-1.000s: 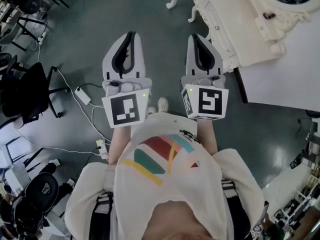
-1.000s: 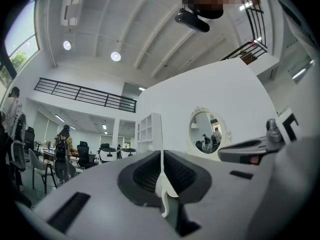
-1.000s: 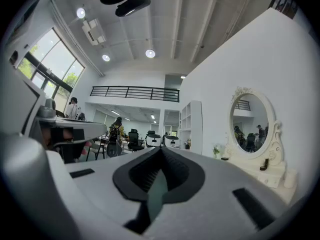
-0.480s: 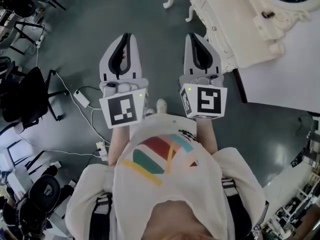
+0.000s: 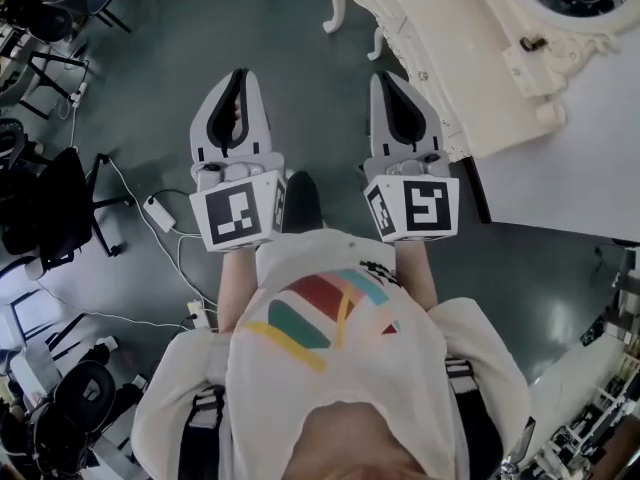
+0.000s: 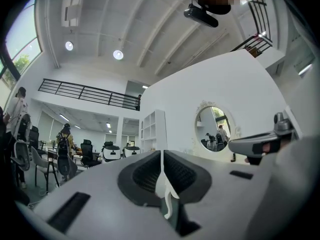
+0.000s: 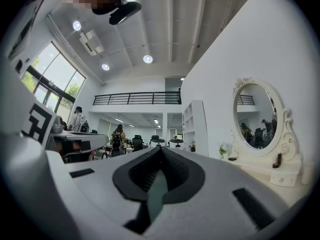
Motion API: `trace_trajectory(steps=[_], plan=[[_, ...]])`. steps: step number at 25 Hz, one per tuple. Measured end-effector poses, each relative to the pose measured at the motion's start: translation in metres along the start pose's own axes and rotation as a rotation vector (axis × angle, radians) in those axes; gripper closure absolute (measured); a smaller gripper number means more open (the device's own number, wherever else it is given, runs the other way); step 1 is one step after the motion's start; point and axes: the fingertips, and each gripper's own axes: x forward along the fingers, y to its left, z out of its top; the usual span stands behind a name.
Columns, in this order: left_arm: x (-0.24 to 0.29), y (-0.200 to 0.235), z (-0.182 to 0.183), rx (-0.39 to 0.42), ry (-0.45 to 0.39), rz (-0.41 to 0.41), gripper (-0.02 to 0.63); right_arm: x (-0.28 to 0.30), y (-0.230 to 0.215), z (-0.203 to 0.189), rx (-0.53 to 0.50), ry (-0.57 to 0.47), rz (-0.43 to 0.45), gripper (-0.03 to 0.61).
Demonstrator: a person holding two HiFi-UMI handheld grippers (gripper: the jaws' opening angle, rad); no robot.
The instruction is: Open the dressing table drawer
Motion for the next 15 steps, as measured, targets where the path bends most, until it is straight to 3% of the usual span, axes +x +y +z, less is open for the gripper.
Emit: trace_trajectory(steps=[10,15], plan=[[0.101,0.021,-0.003,0.003,-0.092,-0.022,0.597,0.058,-0.058,-0.003,-0.013,-0.033,-0.077,0.578],[0.170,0.038,-0.029,-0.007,-0.062,-0.049,0.597,0.112,-0.079,-0.022,-0.022,0.005,-0.120,0.578]])
